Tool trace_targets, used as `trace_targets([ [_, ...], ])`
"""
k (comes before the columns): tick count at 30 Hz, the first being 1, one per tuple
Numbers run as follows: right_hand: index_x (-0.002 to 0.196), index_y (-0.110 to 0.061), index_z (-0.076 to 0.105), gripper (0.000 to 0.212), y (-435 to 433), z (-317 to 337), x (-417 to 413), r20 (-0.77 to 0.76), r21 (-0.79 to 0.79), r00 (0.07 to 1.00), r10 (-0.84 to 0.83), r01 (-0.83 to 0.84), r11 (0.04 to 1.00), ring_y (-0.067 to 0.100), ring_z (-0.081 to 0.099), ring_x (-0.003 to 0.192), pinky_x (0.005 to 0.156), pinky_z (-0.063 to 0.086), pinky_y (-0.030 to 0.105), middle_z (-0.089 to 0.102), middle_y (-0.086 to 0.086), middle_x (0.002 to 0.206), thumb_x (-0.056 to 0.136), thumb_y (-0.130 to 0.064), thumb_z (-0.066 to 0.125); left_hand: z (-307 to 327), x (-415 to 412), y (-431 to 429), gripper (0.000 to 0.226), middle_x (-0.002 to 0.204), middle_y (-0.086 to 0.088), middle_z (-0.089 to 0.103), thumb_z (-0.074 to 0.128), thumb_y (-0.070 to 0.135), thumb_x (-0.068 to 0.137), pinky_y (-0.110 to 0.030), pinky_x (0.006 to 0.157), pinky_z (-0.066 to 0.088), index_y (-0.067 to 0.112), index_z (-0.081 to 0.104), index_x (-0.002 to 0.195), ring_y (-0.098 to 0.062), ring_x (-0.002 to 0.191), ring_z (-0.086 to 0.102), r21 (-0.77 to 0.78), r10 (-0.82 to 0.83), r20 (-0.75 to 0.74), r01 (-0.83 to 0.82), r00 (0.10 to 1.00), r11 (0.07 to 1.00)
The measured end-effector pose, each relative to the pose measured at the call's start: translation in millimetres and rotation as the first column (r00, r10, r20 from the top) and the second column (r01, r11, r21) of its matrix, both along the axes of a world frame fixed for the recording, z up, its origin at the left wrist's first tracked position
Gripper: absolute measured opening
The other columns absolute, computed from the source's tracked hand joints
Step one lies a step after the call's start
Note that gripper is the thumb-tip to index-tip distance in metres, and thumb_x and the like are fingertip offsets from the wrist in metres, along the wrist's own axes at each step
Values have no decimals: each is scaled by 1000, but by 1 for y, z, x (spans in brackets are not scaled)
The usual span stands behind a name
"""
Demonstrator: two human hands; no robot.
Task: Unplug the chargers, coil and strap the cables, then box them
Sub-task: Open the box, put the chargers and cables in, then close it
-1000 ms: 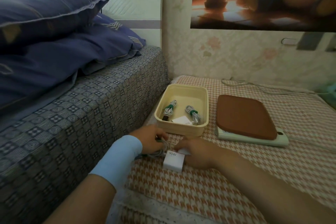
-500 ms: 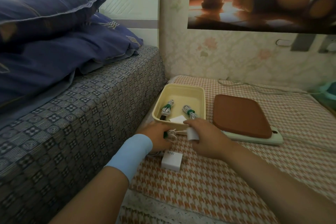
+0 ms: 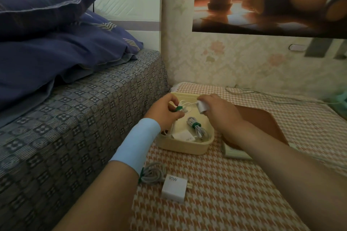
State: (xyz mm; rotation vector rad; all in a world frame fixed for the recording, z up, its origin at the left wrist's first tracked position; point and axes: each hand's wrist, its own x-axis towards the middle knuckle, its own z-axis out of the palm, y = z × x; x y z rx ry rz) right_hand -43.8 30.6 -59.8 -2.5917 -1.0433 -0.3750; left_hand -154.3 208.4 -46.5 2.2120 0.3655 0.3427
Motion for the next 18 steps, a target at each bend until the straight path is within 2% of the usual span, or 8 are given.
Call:
trace_targets([
  [3, 138, -24, 48, 53, 20, -7, 33, -50, -42, 999, 8, -10, 999, 38, 60, 102, 79, 52, 48, 48, 10, 130, 92, 3, 53, -16, 29, 10, 17, 95, -2, 71, 74, 19, 87, -38, 78, 57, 23, 58, 93, -22, 87, 68, -151, 38, 1, -38, 999, 988],
  [6, 135, -20, 48, 55, 37, -17, 63, -52, -159, 998, 27, -35, 987, 38, 58, 94, 74, 51, 46, 45, 12, 127, 88, 9, 50, -35, 56, 17, 16, 96, -2, 72, 73, 15, 86, -35, 83, 55, 22, 63, 97, -15, 85, 67, -172, 71, -48, -78, 996, 982],
  [10, 138, -15, 50, 47, 55, -27, 98, -28, -269, 998, 54, -59, 961, 39, 59, 95, 71, 44, 39, 47, 16, 123, 93, 1, 50, -50, 83, 25, 16, 102, 3, 71, 72, 19, 87, -30, 83, 54, 26, 65, 100, -14, 88, 66, -115, 101, -75, -109, 992, 987],
  [13, 138, -17, 54, 41, 64, -32, 116, -13, -395, 999, 52, -53, 917, 38, 59, 102, 78, 45, 38, 49, 15, 123, 98, -8, 52, -55, 94, 25, 33, 127, 4, 64, 63, 19, 93, -33, 98, 48, 28, 61, 125, -18, 111, 61, -6, 60, -152, -61, 987, 998],
  [15, 138, -17, 55, 39, 70, -35, 121, -5, -487, 998, 65, -59, 871, 37, 59, 109, 81, 42, 35, 50, 15, 127, 100, -14, 52, -59, 95, 23, 40, 137, 3, 57, 55, 15, 97, -33, 101, 44, 27, 56, 135, -21, 122, 56, 36, 32, -185, -26, 982, 999],
  [18, 142, -18, 52, 40, 81, -39, 124, 6, -569, 997, 82, -64, 820, 34, 56, 121, 94, 44, 36, 52, 13, 136, 102, -20, 50, -63, 90, 23, 38, 128, 2, 62, 50, 14, 97, -35, 93, 53, 32, 62, 128, -21, 105, 62, 111, 4, -260, 26, 966, 993],
])
